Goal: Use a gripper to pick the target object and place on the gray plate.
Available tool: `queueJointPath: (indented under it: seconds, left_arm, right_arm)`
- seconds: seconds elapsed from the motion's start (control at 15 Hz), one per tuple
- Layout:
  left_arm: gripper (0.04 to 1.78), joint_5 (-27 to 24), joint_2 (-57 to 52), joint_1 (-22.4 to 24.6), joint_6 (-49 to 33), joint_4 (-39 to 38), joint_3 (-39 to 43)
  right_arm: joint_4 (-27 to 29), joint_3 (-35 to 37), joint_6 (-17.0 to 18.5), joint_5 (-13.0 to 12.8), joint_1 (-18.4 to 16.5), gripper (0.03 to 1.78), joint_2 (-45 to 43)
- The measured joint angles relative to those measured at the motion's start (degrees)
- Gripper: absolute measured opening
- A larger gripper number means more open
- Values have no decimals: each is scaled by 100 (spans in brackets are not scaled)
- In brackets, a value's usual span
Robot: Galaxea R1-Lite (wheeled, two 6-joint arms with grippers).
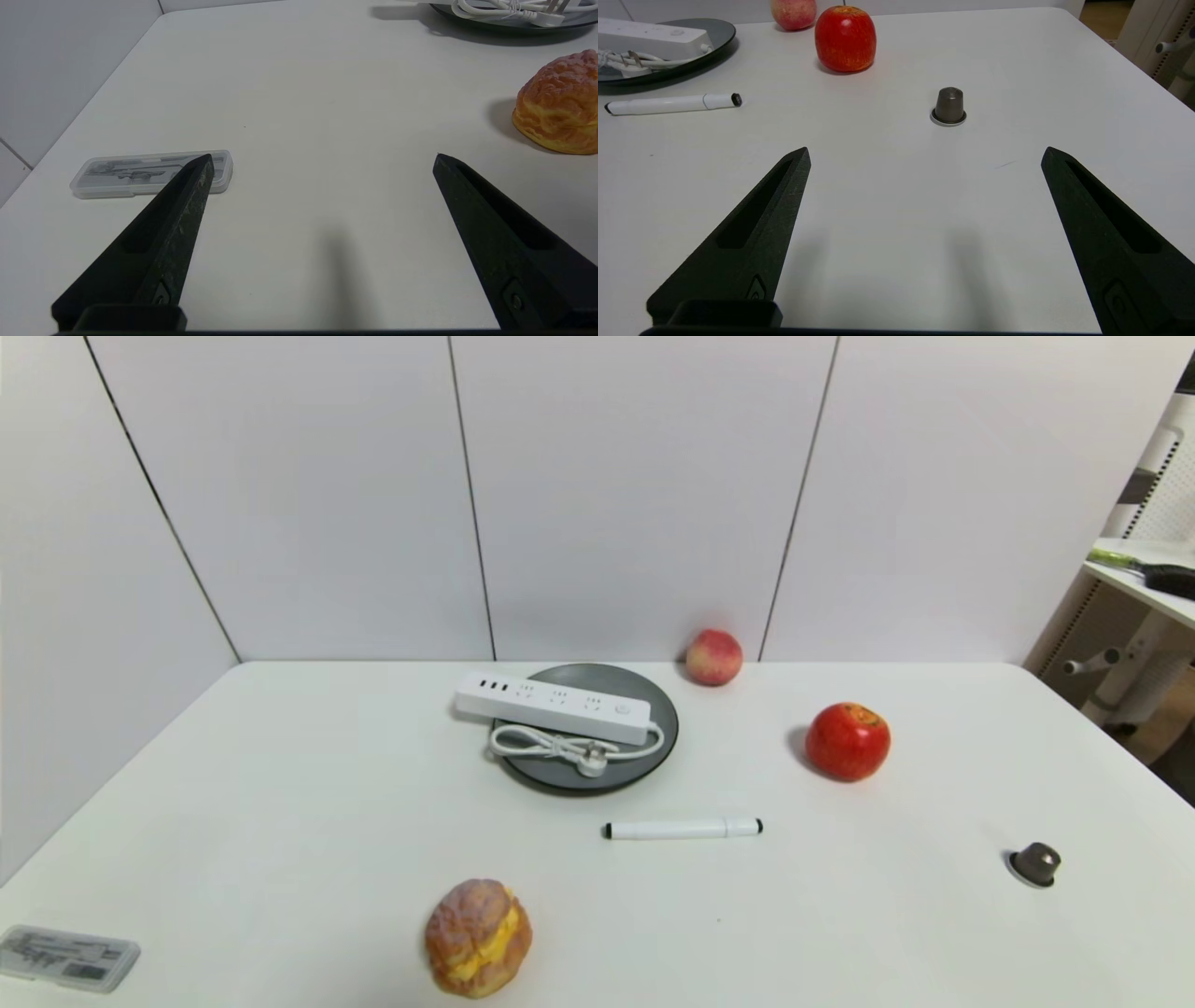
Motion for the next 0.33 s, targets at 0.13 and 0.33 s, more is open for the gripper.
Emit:
queueJointPath:
  seconds: [0.13, 0.33]
  left_arm:
    - [169, 0, 0, -1, 0, 2, 0]
    - [169, 0, 2, 0, 2, 2, 0]
  right_arm:
    - [0, 0, 18, -2, 0, 171, 0]
    - [0, 0, 5, -2, 0, 171, 0]
